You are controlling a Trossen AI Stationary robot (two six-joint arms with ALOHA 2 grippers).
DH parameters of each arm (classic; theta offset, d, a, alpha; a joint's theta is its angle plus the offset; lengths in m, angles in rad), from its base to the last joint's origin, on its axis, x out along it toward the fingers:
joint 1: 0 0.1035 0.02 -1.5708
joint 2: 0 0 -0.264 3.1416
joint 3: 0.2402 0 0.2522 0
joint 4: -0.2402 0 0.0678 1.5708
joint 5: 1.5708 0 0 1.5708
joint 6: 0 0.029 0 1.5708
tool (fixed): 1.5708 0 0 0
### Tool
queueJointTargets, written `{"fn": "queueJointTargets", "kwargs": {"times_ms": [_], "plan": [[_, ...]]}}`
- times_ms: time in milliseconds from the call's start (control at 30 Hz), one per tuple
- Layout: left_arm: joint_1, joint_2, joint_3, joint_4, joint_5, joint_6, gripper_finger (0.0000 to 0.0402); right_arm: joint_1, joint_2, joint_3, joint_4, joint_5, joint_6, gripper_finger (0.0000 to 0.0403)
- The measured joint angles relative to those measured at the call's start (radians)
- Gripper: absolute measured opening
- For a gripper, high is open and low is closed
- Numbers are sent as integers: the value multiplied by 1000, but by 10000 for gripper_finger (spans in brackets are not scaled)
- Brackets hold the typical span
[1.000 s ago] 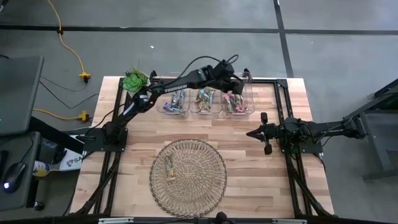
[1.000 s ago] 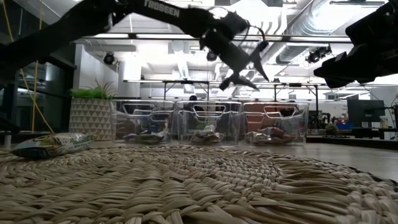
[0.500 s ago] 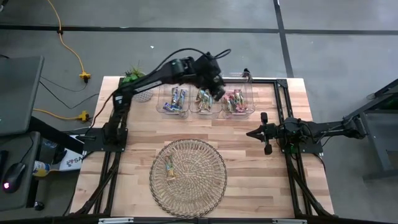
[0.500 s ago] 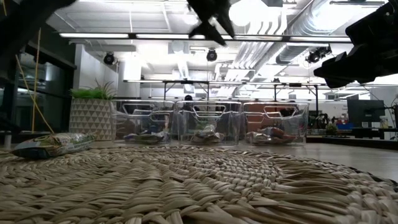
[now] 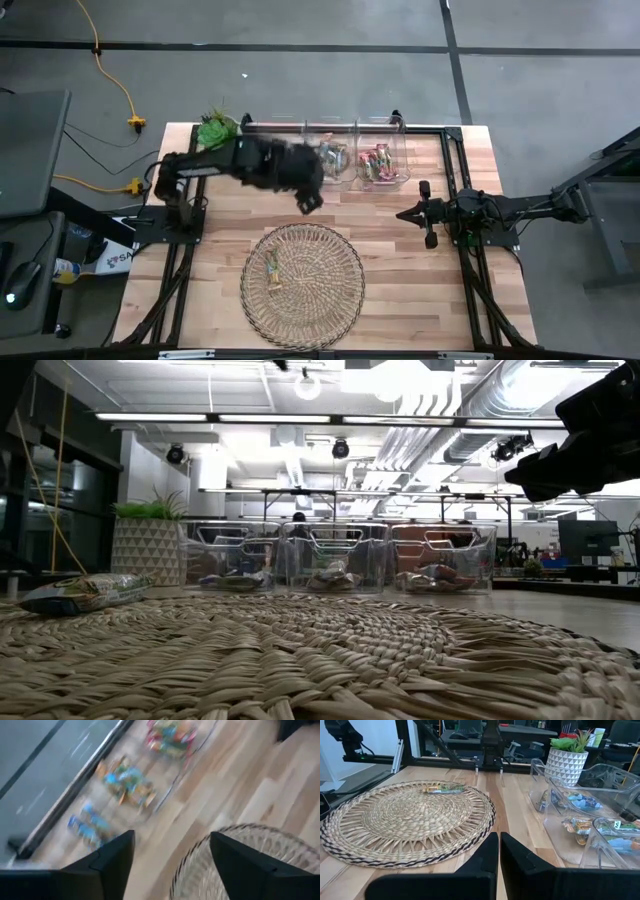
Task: Pick and place Granola Bars by type
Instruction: Put the yellow granola bar into the middle transparent bin
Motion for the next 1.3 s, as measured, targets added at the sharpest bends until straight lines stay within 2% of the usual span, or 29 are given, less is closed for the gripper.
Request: {"fn": "queueJointTargets", "kwargs": {"times_ms": [67, 200, 500, 733, 867, 967, 1167, 1300], "plan": [[-51, 0, -3, -42, -38, -123, 268, 0, 0, 0, -1, 0, 0, 0], [-143, 2, -19, -30, -45, -376, 284, 0, 0, 0, -1, 0, 0, 0], [-332, 6, -97, -31, -74, -788, 284, 0, 0, 0, 2, 2, 0, 0], [-480, 8, -102, -32, -84, -1198, 284, 0, 0, 0, 3, 2, 0, 0], [-545, 9, -120, -28, -85, -1372, 284, 0, 0, 0, 3, 2, 0, 0], [-577, 9, -198, -30, -25, -1494, 284, 0, 0, 0, 3, 2, 0, 0], [-596, 12, -423, -33, 187, -1643, 284, 0, 0, 0, 3, 2, 0, 0], [-585, 12, -531, -34, 206, -1707, 284, 0, 0, 0, 3, 2, 0, 0]]}}
